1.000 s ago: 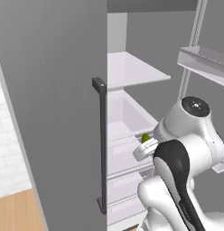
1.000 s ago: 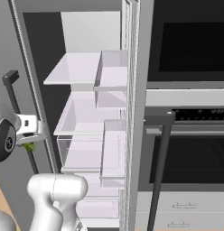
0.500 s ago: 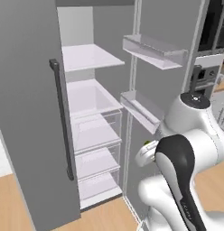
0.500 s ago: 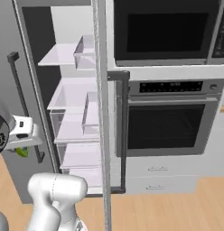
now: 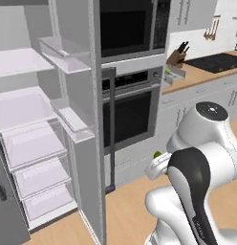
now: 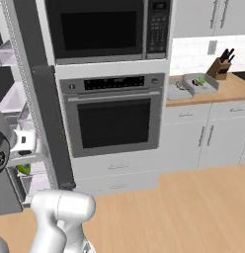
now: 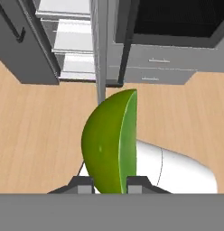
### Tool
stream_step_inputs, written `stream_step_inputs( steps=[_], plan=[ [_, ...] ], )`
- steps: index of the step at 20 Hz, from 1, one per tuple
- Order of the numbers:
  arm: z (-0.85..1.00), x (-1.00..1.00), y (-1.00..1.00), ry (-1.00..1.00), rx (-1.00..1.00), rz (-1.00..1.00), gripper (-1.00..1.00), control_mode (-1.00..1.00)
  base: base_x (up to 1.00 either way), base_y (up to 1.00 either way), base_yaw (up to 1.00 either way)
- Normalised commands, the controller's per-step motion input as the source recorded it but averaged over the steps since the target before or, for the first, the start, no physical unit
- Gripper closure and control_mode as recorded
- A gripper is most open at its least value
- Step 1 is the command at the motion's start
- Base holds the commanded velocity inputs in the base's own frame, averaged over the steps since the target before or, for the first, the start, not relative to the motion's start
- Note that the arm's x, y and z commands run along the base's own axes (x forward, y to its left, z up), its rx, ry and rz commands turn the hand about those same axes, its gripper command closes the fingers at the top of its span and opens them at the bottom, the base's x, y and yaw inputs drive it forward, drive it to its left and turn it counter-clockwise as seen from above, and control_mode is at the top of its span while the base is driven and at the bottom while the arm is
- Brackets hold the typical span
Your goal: Place one lemon wedge and one fish in each tupperware on the nearby counter, to pack two identical lunches.
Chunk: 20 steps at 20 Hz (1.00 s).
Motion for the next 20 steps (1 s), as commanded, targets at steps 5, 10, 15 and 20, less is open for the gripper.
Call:
stream_step_inputs(
  steps=[5,10,15,20],
  plan=[
    [0.0,0.0,0.0,0.0,0.0,0.0,1.0,1.0,0.89,-1.0,-0.25],
    [0.0,0.0,0.0,0.0,0.0,0.0,1.0,1.0,1.0,-1.0,-0.14],
    [0.0,0.0,0.0,0.0,0.0,0.0,1.0,1.0,1.0,-1.0,-0.01],
    [0.0,0.0,0.0,0.0,0.0,0.0,1.0,1.0,1.0,-1.0,0.0]
  ],
)
